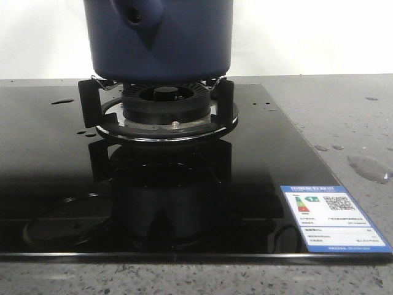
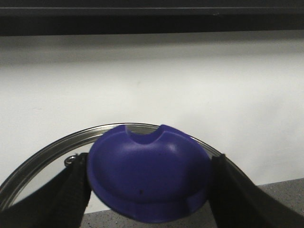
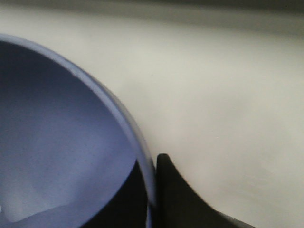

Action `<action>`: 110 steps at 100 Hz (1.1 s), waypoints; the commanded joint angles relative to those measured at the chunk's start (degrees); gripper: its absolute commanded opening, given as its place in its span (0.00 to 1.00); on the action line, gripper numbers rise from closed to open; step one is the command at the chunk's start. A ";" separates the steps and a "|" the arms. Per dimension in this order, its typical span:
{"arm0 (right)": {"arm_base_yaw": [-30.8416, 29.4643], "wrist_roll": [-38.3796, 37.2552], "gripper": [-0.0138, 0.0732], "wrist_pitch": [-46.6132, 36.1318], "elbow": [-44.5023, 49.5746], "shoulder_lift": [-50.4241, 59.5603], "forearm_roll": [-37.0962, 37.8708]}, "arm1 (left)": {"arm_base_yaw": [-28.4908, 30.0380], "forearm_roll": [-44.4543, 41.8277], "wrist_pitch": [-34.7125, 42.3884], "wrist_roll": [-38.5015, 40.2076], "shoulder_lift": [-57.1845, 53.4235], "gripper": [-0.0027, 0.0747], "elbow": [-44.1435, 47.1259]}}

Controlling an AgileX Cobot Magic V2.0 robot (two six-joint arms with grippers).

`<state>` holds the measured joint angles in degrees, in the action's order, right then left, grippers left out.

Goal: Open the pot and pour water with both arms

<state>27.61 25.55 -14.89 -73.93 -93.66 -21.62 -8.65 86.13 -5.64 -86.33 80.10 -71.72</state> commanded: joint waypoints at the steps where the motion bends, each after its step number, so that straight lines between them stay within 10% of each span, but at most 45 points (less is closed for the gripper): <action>1: 1.04 0.19 0.09 -13.73 1.44 3.67 0.56 | 0.12 1.02 0.29 0.09 -2.50 0.48 -2.40; 110: 1.84 0.19 0.09 -47.70 8.62 3.42 15.57 | 0.12 1.13 -1.49 0.09 -2.50 0.48 -2.40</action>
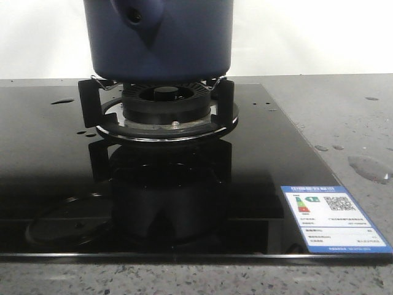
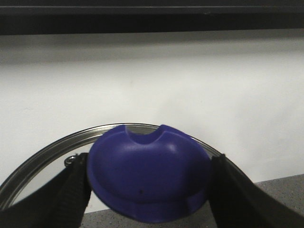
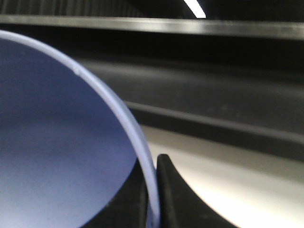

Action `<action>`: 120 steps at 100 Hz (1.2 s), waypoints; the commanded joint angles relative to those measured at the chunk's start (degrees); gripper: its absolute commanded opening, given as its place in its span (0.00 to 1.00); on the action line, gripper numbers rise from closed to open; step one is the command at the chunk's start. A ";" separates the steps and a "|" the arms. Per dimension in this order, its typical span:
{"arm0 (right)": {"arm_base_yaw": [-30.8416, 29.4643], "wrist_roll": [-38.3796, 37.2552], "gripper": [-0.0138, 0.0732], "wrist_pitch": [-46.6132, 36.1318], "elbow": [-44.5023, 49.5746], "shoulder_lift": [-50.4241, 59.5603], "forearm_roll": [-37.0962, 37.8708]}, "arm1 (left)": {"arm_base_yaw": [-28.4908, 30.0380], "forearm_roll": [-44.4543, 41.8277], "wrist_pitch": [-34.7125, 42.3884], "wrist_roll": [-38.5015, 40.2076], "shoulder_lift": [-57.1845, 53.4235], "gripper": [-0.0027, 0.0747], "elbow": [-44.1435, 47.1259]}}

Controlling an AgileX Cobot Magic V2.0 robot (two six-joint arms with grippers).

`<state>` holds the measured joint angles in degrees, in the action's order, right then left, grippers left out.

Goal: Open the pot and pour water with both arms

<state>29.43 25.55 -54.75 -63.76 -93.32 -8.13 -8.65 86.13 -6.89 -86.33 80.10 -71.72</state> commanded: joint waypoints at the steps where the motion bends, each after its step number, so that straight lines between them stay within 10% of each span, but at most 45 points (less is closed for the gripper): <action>1: 0.01 0.19 0.09 -8.06 -1.55 3.08 2.19 | 0.12 1.13 -0.24 0.09 -2.50 0.48 -2.40; 91: 0.01 0.19 0.09 -7.03 -1.91 3.23 2.62 | 0.12 1.13 -1.38 0.09 -2.50 0.48 -2.40; 120: -4.41 0.19 0.09 33.91 -10.66 11.47 -12.53 | 0.12 1.23 -14.66 0.09 -2.50 0.48 -2.75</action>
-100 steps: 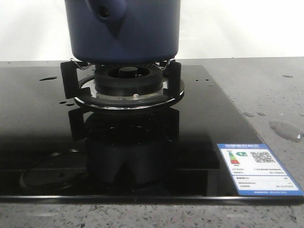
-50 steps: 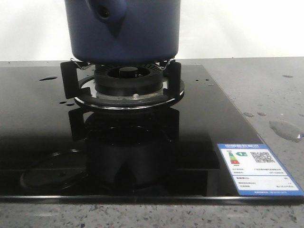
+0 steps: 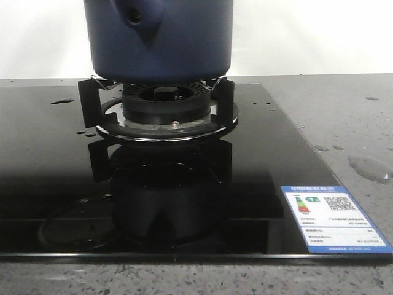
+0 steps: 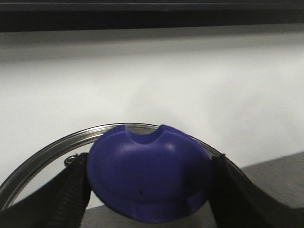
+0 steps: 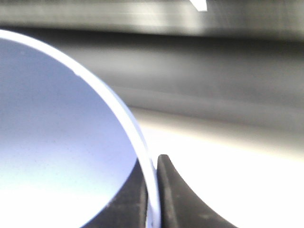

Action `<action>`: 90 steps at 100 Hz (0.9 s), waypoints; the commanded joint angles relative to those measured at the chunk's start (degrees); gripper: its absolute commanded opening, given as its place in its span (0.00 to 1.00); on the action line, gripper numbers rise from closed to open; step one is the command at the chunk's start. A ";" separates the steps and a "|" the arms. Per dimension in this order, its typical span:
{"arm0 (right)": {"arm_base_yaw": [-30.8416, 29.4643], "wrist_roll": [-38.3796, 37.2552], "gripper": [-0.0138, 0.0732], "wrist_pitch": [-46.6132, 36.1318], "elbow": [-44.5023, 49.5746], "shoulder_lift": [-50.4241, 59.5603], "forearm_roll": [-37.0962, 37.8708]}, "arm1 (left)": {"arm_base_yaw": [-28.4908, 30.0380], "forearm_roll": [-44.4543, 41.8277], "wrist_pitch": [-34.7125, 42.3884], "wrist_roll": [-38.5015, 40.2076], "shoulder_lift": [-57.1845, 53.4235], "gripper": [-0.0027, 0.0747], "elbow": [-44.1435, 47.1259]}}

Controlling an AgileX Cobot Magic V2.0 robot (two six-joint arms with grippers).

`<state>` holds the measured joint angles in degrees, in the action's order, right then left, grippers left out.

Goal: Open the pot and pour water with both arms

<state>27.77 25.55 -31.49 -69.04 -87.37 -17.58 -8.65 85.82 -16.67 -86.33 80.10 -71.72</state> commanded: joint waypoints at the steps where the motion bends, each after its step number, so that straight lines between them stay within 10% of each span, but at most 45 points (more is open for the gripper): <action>1: -3.09 0.19 0.09 12.30 -5.75 6.01 -3.08 | 0.12 1.54 -5.69 0.09 -2.50 0.48 -2.81; 25: -18.14 -5.31 0.10 63.21 -19.14 9.06 -3.78 | 0.12 6.91 -17.73 0.09 -2.50 0.48 -3.58; 44: -30.27 -13.49 0.10 85.00 -18.04 8.40 -2.26 | -0.23 9.39 -21.43 -0.19 -2.50 0.48 -3.58; 90: -39.42 -14.49 0.10 88.04 -2.42 7.09 0.47 | -3.65 10.24 -21.90 -1.97 -2.50 0.48 -3.58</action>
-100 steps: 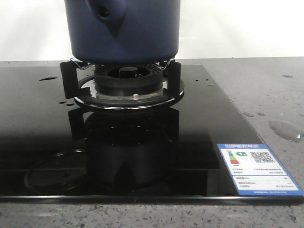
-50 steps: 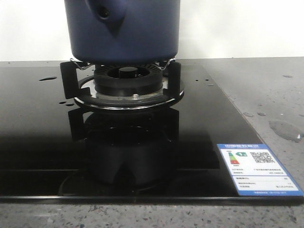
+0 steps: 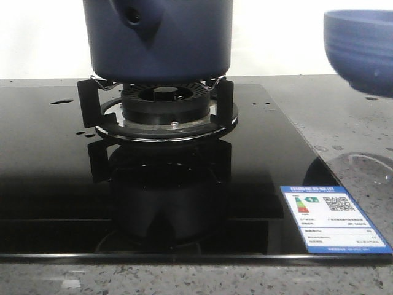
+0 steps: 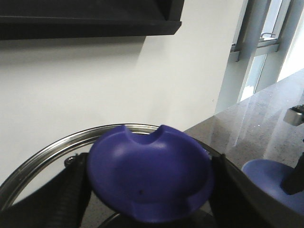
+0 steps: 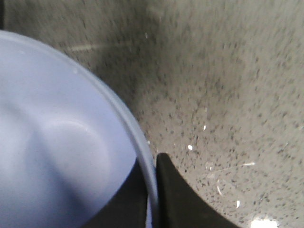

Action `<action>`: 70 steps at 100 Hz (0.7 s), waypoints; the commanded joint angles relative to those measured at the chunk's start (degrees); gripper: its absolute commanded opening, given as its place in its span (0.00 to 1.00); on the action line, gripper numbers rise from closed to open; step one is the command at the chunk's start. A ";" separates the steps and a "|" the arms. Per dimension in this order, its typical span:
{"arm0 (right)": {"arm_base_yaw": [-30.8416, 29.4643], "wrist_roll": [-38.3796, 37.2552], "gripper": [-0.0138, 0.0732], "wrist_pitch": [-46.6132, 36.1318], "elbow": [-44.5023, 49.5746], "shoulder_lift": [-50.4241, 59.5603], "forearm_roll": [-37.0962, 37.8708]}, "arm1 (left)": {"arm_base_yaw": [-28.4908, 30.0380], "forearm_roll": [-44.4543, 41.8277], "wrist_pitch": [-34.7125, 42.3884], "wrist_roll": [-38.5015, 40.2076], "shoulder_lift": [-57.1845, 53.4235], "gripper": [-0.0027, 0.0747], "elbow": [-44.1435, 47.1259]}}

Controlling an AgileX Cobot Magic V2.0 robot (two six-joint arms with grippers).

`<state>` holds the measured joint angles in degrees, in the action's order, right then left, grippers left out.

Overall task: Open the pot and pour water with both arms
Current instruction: 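Lower the bowl with the right gripper back onto the counter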

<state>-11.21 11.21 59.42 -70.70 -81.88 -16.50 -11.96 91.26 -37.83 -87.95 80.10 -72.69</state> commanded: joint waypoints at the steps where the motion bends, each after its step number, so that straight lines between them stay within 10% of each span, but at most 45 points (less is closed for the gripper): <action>1: -0.44 -0.15 0.10 -2.87 -0.62 1.49 -0.61 | -0.35 4.80 -0.74 -0.35 -2.50 0.48 -2.60; 70: -0.44 1.56 0.10 -2.76 -0.50 -3.15 1.66 | -0.35 4.70 -0.74 -0.35 -2.50 0.48 -2.60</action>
<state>-11.21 11.40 58.33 -69.70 -86.91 -14.35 -11.96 91.26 -37.81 -88.21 80.10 -72.69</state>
